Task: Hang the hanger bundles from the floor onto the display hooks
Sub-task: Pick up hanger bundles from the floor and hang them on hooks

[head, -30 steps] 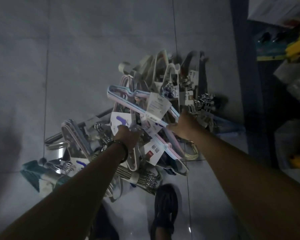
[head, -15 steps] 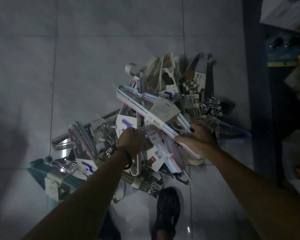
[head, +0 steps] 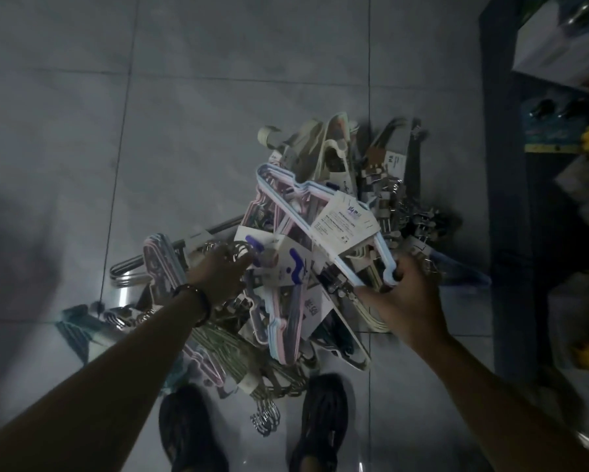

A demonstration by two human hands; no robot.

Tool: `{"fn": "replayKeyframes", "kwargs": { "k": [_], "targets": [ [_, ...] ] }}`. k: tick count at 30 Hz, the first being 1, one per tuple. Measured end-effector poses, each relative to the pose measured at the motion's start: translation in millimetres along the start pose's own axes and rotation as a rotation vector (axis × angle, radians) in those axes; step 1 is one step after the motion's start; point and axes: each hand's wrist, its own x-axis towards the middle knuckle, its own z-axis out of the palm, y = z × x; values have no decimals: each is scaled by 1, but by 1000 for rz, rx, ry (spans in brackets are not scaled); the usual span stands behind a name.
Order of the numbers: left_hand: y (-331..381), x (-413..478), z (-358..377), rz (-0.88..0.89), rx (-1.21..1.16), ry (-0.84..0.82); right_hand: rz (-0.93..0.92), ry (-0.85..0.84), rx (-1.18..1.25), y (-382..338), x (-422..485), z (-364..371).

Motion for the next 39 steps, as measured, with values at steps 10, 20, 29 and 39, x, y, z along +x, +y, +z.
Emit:
{"fn": "replayKeyframes", "kwargs": {
  "k": [10,20,29,39],
  "targets": [
    [-14,-42,41,-152,-456,48,-71,390,-280,-14,-57,11],
    [-32,-53,77,-66,-638,-266,-234,-306,-191,-22,-104,133],
    [-32,-23,99,-120,-383,-48,172,-430,413,-1,-53,140],
    [-19,-44,99,-17,-532,110,150,-344,619,-4,-77,134]
  ]
}}
